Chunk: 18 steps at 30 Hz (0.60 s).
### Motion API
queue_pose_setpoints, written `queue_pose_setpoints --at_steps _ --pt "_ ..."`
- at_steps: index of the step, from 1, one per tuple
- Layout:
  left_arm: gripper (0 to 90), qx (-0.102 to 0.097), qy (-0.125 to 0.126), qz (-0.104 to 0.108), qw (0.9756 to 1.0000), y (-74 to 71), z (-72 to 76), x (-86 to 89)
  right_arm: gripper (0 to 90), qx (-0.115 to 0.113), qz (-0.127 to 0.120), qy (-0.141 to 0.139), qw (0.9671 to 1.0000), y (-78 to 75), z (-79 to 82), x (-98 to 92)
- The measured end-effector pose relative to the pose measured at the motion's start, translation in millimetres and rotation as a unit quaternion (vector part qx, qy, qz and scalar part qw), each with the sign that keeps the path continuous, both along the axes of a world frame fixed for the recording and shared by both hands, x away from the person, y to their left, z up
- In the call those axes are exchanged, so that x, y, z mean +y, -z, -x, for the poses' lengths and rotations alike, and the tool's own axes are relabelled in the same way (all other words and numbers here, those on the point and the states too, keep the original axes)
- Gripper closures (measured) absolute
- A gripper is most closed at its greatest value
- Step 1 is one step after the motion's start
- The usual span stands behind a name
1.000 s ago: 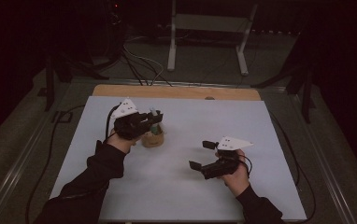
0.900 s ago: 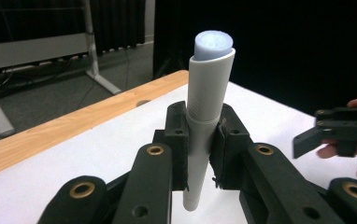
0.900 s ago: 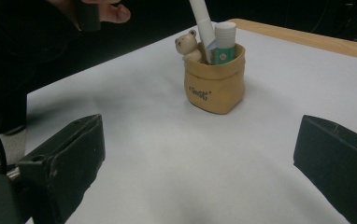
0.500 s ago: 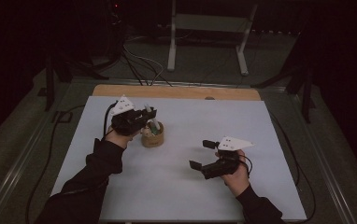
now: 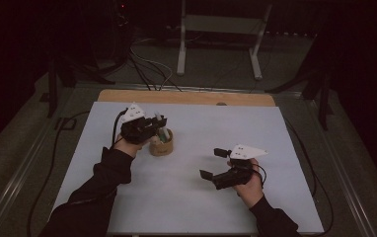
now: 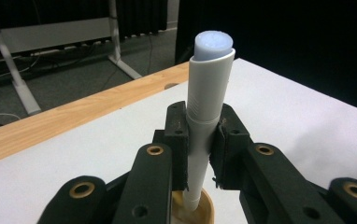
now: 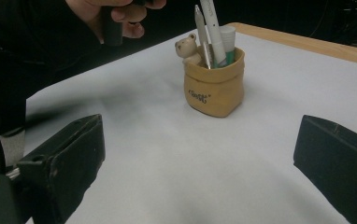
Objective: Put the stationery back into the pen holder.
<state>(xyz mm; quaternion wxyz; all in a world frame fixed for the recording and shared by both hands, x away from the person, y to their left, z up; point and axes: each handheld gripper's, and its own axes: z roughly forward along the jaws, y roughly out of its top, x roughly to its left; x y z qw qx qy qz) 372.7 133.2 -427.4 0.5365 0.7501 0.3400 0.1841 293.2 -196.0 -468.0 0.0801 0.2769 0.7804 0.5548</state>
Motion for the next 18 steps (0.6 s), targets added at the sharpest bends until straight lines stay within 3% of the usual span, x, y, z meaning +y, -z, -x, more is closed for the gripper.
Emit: queue_pose_setpoints --at_steps 18 --pt "78.8 0.035 0.004 -0.037 0.9987 10.9 -5.0 -7.6 2.2 0.002 0.000 0.000 1.0000 0.4 0.0 0.3"
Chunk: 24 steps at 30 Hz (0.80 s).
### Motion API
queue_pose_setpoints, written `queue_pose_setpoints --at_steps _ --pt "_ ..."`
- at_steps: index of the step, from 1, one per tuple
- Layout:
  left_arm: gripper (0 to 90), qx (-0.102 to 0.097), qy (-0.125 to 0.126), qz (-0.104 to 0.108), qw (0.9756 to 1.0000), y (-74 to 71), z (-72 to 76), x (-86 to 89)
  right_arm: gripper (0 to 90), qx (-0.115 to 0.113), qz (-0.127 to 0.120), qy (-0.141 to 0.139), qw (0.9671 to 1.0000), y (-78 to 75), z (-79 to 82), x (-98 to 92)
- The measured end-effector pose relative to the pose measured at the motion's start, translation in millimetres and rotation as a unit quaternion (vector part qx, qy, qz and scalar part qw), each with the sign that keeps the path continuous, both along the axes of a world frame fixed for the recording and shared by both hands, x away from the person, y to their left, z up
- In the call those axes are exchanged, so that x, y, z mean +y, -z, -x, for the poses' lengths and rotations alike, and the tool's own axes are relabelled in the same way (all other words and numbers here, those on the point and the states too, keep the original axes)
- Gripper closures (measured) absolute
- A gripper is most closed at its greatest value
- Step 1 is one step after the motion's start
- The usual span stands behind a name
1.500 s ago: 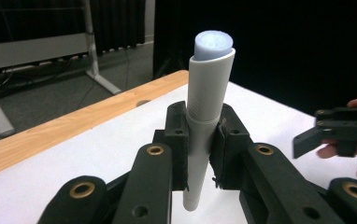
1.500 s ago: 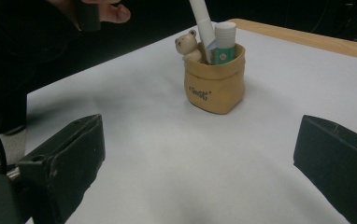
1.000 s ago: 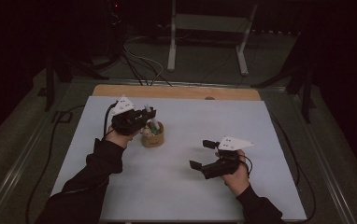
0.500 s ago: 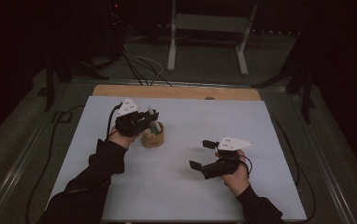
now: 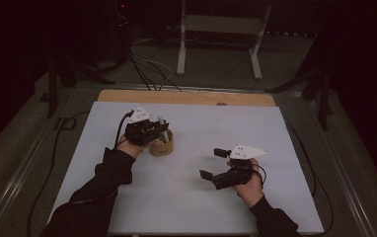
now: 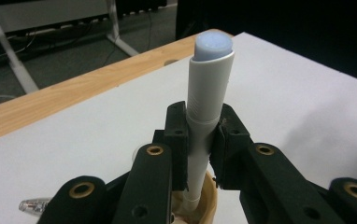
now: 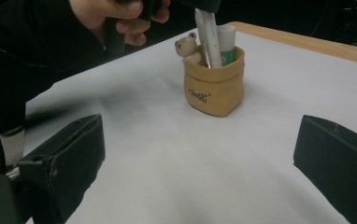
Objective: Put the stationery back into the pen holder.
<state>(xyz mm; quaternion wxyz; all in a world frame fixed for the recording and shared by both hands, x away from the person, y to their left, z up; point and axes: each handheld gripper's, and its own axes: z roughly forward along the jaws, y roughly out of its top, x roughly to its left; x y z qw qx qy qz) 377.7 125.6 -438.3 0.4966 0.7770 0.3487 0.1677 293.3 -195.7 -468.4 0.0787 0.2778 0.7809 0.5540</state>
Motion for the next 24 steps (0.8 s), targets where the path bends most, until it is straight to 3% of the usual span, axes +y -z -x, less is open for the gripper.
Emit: queue_pose_setpoints --at_steps 7,14,16,18,19,24 --pt "78.6 0.023 -0.006 -0.015 0.9996 2.6 -3.8 -5.0 2.2 0.001 -0.001 -0.002 1.0000 0.0 -0.4 -0.1" --pt "78.2 0.016 -0.008 -0.022 0.9996 1.3 -5.6 -8.5 2.2 0.002 -0.002 -0.003 1.0000 0.0 -0.6 -0.7" --pt "62.3 0.005 -0.018 -0.020 0.9996 -1.0 -5.4 -8.9 2.2 0.003 -0.002 -0.005 1.0000 0.0 -0.5 -0.4" --pt "59.6 0.001 -0.018 -0.019 0.9997 -4.6 -5.5 -8.7 2.2 0.003 -0.003 -0.006 1.0000 0.1 -0.5 -0.4" --pt "47.1 -0.005 -0.025 -0.011 0.9996 -8.4 -4.6 -7.8 2.2 0.004 -0.003 -0.005 1.0000 0.2 -0.6 -0.6" --pt "23.8 -0.008 -0.046 -0.003 0.9989 -14.1 -2.9 -4.7 2.2 0.004 -0.004 -0.005 1.0000 0.3 -0.8 -0.7"
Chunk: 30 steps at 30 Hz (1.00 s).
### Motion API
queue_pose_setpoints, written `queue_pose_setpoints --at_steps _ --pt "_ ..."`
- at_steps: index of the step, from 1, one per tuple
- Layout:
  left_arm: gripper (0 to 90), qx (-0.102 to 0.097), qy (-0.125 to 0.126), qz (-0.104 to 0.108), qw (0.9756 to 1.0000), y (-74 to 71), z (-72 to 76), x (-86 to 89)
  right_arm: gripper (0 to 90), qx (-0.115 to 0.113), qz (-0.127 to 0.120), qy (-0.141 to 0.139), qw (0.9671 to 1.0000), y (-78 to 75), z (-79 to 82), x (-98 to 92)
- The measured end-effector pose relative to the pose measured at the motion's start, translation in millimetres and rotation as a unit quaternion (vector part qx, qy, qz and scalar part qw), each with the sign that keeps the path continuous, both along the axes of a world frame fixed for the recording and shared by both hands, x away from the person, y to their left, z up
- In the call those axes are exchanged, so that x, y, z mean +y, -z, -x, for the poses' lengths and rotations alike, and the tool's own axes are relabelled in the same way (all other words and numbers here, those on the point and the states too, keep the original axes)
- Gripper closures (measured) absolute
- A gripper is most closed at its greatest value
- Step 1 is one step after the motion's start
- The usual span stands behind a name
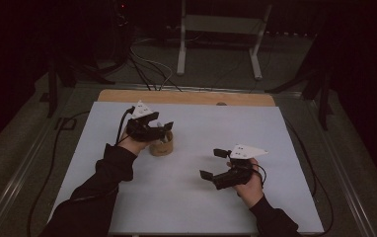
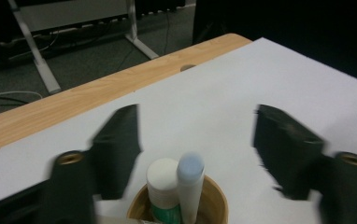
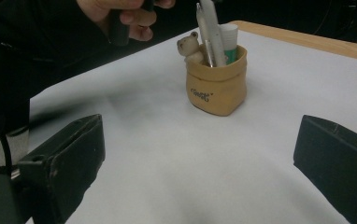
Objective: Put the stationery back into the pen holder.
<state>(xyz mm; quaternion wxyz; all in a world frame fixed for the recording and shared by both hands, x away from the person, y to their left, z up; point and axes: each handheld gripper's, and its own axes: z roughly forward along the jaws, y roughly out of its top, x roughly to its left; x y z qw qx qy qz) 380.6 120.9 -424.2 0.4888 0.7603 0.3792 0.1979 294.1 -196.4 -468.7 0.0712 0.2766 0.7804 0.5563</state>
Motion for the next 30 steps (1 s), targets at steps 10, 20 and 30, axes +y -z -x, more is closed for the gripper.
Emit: queue_pose_setpoints --at_steps 10,20,30 --pt "1.7 0.013 0.014 0.041 0.9989 -8.2 5.0 16.5 2.2 0.000 0.001 -0.001 1.0000 0.1 0.3 0.9" --pt "0.2 -0.010 0.041 0.057 0.9975 -18.0 22.8 27.4 2.2 0.001 0.001 -0.003 1.0000 0.2 0.6 0.7" --pt "0.2 -0.016 0.088 0.073 0.9933 -13.4 45.1 34.3 2.1 0.003 -0.002 -0.003 1.0000 1.7 0.3 -1.0"
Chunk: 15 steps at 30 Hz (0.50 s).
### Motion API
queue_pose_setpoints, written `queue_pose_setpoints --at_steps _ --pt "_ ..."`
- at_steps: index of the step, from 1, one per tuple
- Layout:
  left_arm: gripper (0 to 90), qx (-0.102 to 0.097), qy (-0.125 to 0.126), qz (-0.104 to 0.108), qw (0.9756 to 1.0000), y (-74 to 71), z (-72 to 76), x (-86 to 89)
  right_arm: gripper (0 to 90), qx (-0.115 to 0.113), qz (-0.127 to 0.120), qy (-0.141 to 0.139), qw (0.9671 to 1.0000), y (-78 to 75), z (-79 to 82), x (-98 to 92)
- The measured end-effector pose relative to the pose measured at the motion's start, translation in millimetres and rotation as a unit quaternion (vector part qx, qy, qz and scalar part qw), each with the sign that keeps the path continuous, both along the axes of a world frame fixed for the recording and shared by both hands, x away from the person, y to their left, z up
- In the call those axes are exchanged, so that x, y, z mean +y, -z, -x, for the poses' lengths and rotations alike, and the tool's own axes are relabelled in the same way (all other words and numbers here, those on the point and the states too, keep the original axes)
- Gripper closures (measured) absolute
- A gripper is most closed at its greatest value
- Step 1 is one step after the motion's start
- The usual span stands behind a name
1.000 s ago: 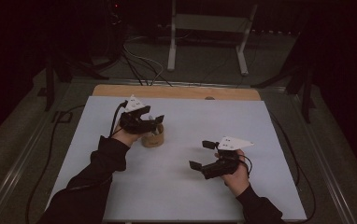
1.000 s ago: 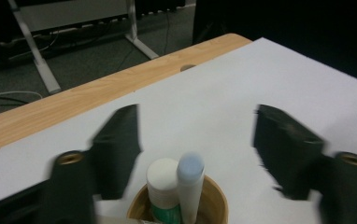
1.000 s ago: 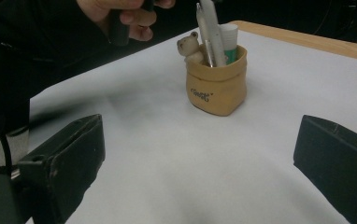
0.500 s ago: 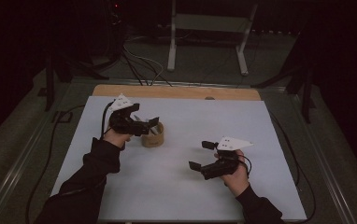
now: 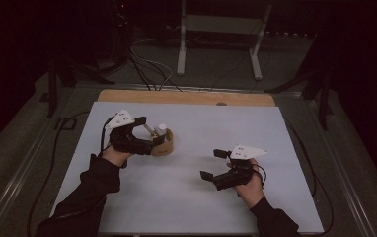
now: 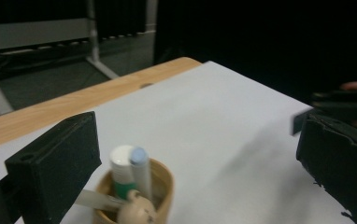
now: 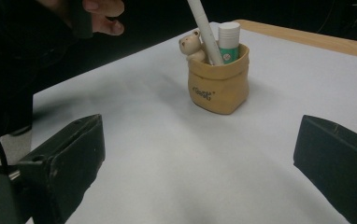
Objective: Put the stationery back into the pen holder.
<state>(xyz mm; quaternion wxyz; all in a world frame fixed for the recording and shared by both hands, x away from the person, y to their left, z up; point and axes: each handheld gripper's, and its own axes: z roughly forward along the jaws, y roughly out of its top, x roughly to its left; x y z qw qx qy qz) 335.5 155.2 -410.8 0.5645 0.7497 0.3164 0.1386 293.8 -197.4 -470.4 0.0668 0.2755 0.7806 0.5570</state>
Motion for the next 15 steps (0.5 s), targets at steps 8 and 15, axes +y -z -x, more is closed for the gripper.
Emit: queue_pose_setpoints --at_steps 8,15 --pt "0.2 0.002 0.036 0.006 0.9993 7.3 16.5 1.3 2.2 0.002 0.005 -0.001 1.0000 1.6 0.2 -0.3" --pt "0.3 -0.003 0.050 -0.001 0.9988 24.3 30.5 -0.4 2.1 0.002 0.006 -0.001 1.0000 2.7 0.8 -0.8"
